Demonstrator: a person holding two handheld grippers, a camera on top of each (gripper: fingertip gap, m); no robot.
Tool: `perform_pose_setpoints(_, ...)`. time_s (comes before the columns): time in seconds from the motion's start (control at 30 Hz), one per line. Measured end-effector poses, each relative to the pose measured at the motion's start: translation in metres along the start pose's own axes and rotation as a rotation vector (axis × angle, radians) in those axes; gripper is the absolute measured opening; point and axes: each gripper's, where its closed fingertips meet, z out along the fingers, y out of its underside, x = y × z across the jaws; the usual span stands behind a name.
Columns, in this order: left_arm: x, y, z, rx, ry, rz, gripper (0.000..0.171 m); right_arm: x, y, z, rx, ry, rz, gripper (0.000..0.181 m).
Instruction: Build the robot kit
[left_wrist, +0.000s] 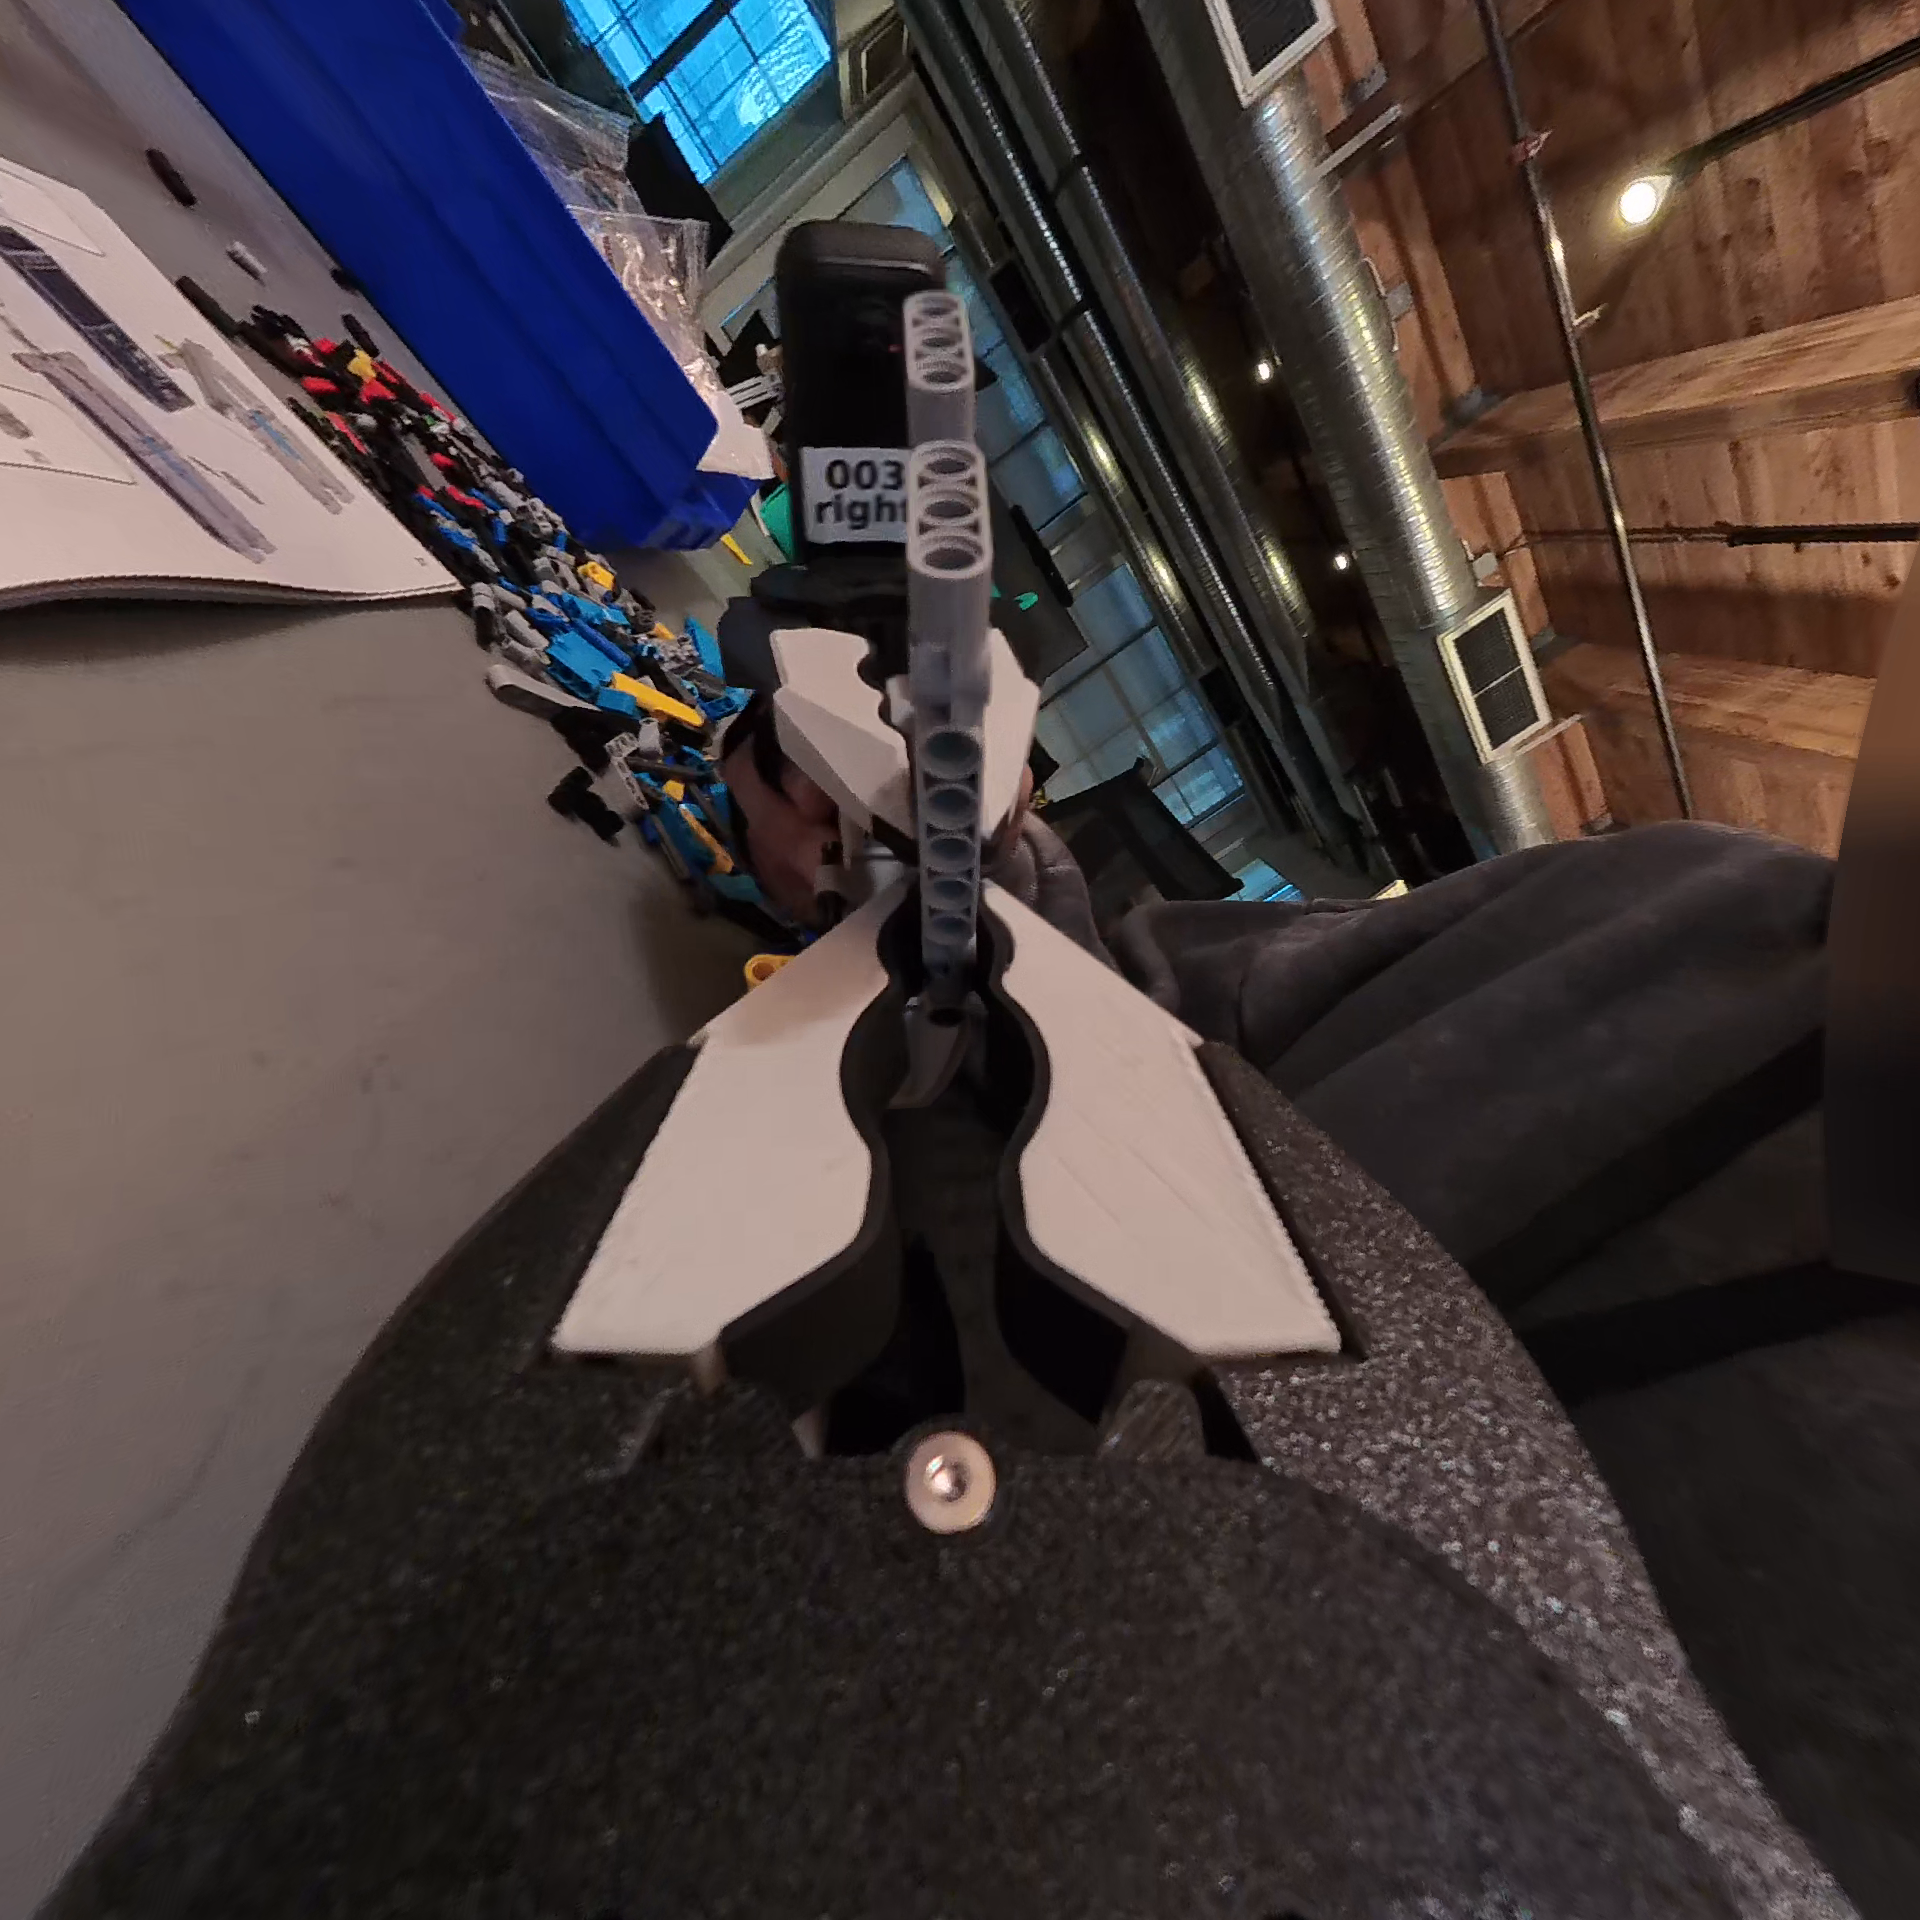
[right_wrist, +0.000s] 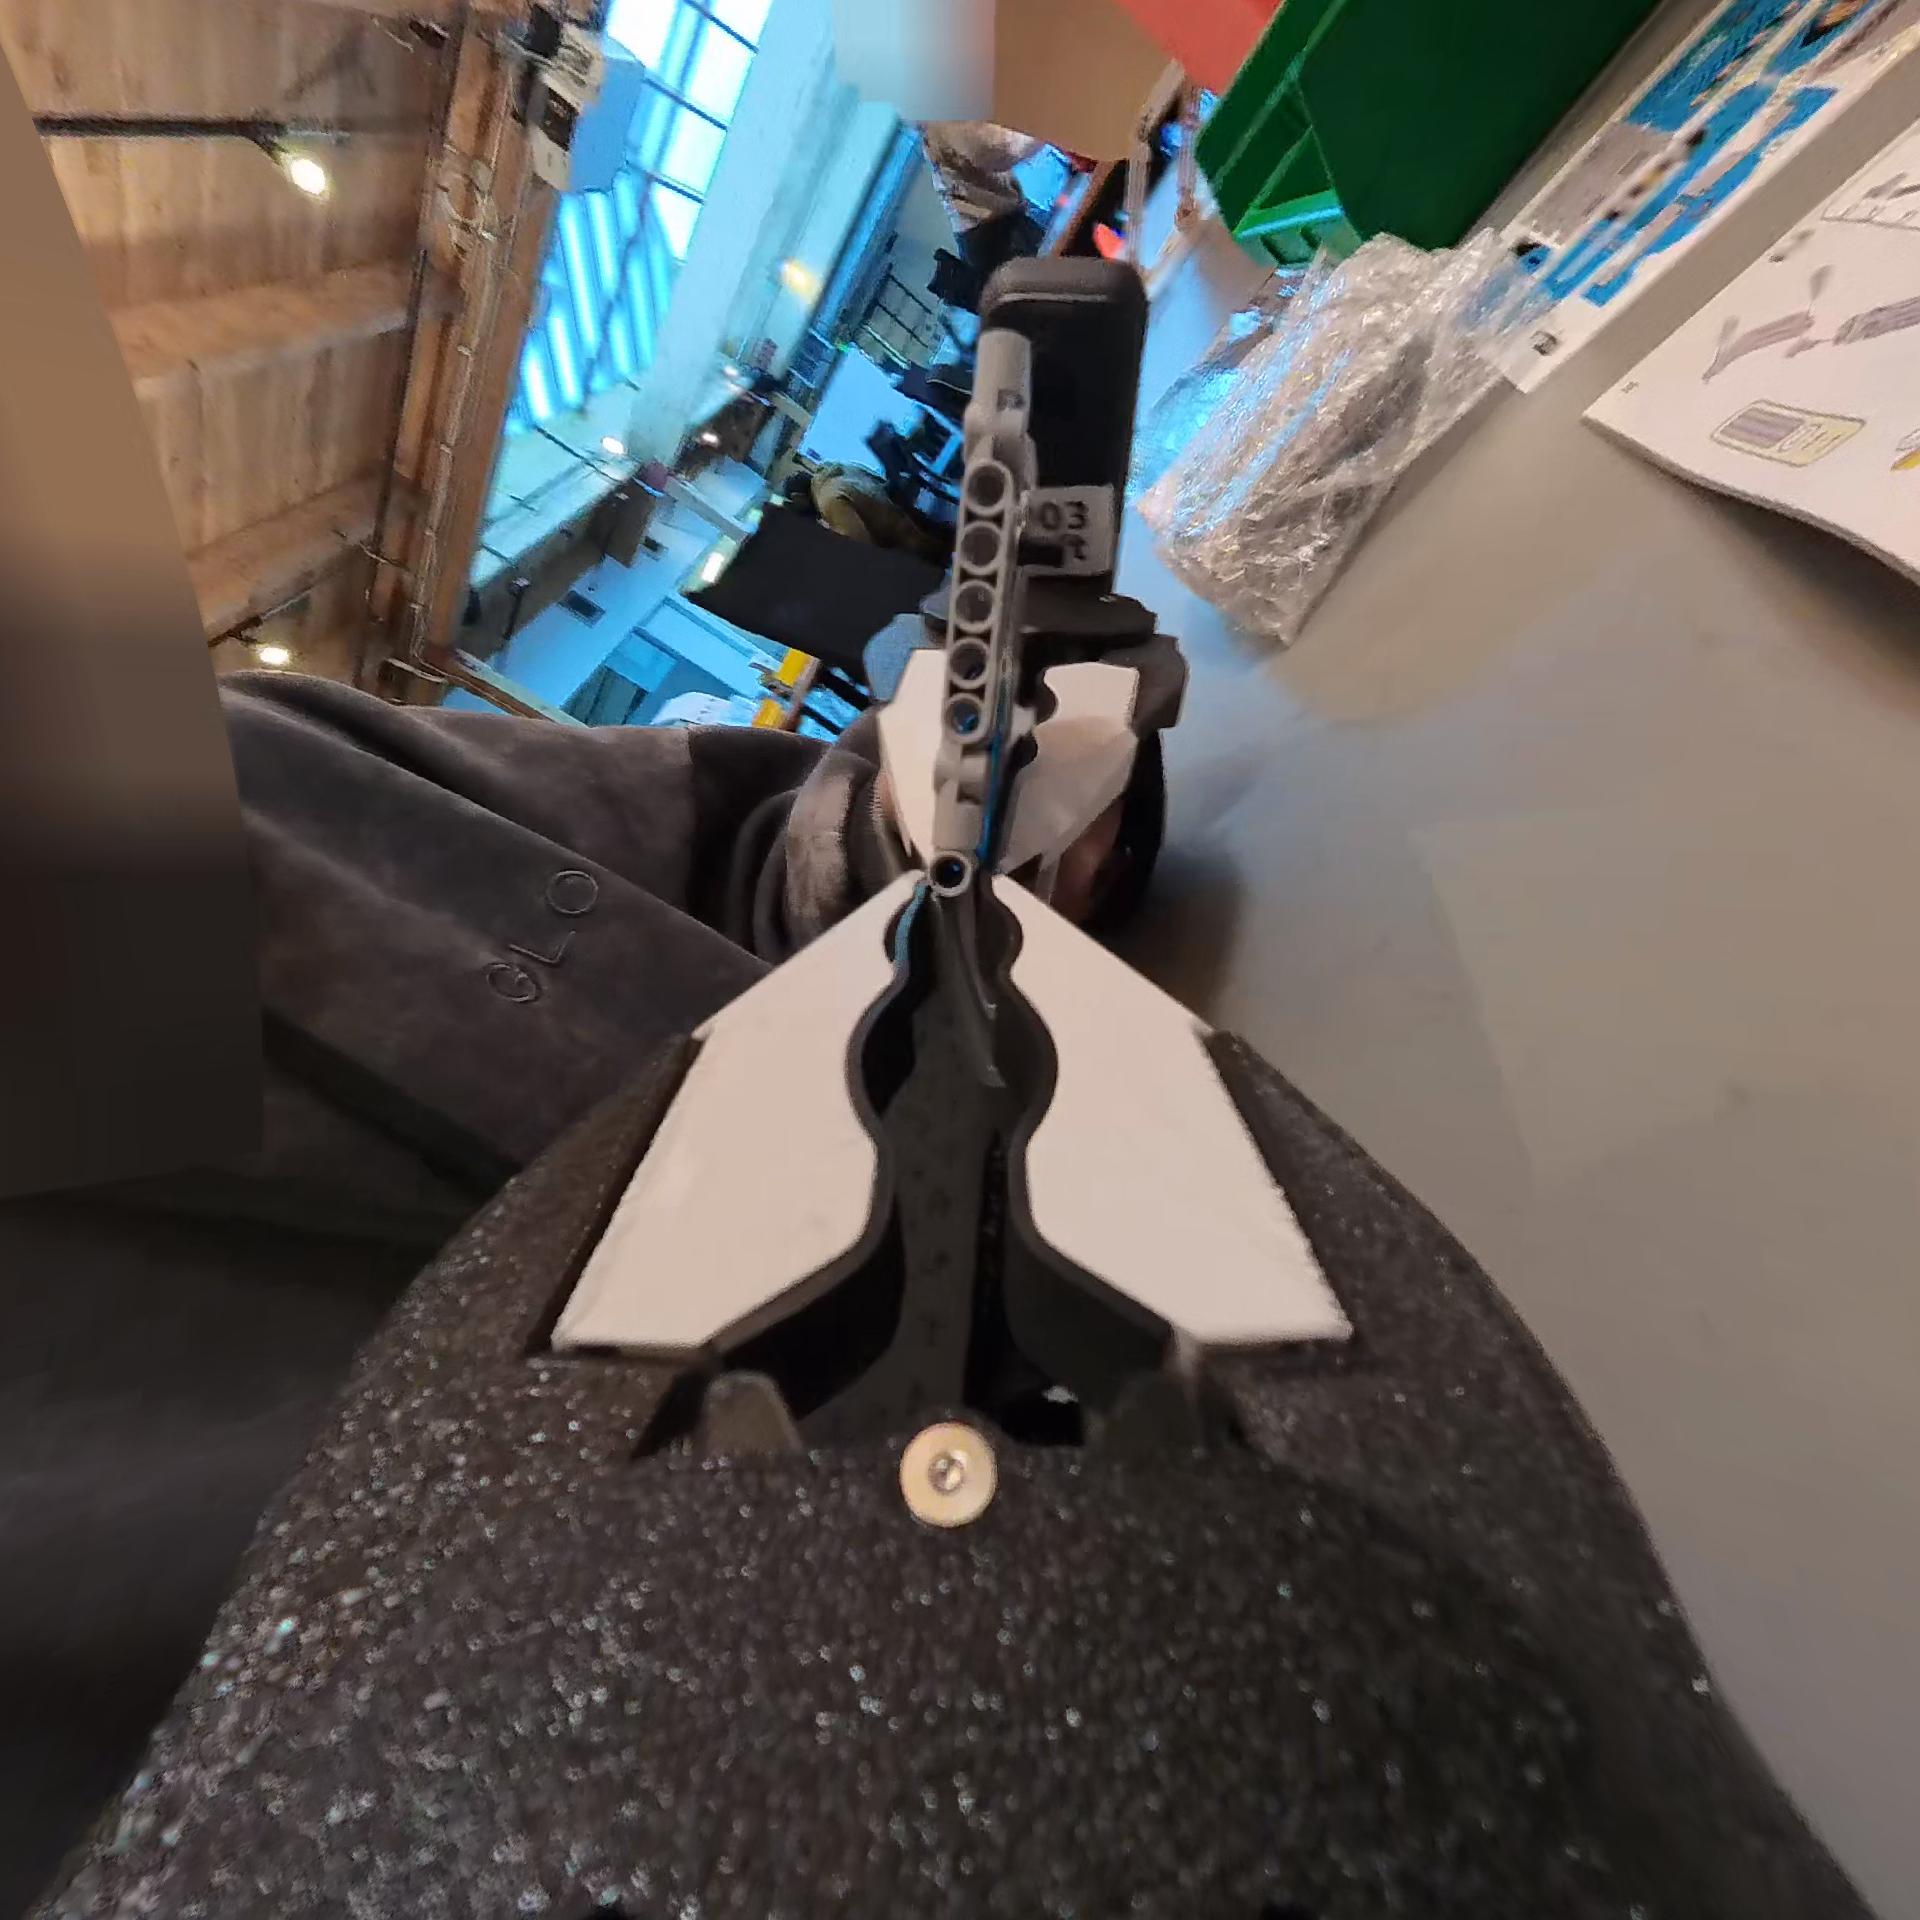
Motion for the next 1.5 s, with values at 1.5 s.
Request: perform_pose_setpoints(1.5, -0.004, -0.020, -0.018, 0.164, 0.210, -0.388, 0.005, 0.021, 0.021, 0.002, -0.222, 0.427, -0.768, 0.013)
